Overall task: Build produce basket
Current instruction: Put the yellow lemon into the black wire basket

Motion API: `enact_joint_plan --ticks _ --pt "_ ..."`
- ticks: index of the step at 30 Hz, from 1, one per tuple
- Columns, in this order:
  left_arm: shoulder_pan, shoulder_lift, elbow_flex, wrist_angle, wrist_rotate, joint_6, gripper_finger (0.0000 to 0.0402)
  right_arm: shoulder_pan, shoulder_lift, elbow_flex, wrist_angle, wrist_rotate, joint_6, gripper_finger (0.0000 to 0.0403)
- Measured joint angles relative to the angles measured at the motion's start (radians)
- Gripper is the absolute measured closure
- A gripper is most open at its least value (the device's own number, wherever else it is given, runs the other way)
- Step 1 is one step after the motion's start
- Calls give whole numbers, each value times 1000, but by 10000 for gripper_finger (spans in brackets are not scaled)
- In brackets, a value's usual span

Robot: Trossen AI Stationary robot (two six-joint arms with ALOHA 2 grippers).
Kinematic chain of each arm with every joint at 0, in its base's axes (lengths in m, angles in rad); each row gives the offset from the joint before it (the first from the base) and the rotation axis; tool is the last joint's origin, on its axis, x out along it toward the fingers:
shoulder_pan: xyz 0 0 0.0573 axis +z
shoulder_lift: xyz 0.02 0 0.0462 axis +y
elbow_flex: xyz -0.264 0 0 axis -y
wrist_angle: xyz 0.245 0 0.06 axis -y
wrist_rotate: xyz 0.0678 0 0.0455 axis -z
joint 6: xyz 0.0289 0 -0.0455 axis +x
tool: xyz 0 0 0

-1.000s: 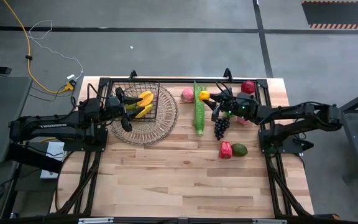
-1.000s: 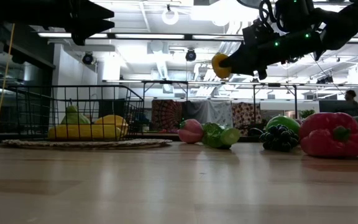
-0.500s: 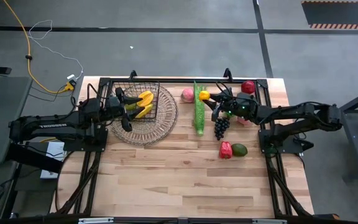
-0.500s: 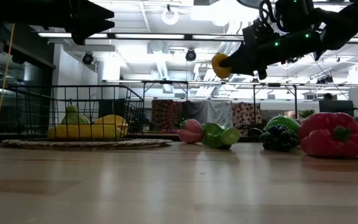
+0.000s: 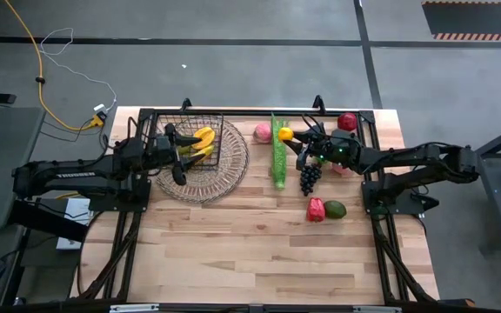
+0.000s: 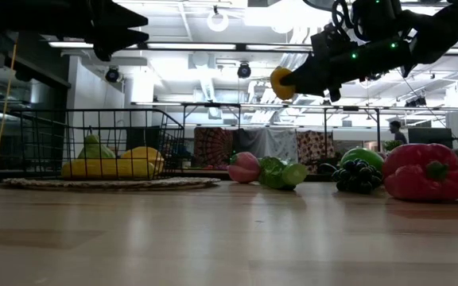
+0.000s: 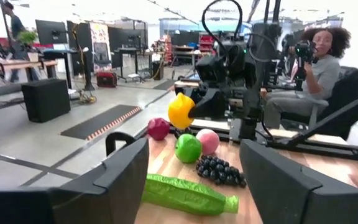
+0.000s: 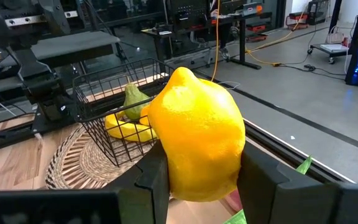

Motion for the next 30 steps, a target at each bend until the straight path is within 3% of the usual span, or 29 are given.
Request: enact_joint_plan --ticks 13,21,26,30 --pt "0 100 0 85 -22 -17 79 0 0 0 0 -4 -1 279" --pt "0 177 0 192 20 -34 69 9 14 0 84 -90 8 279" --pt "0 283 0 336 49 -33 69 47 87 5 240 -164 6 279" --pt "0 370 5 436 106 -26 69 73 164 76 247 -190 1 279"
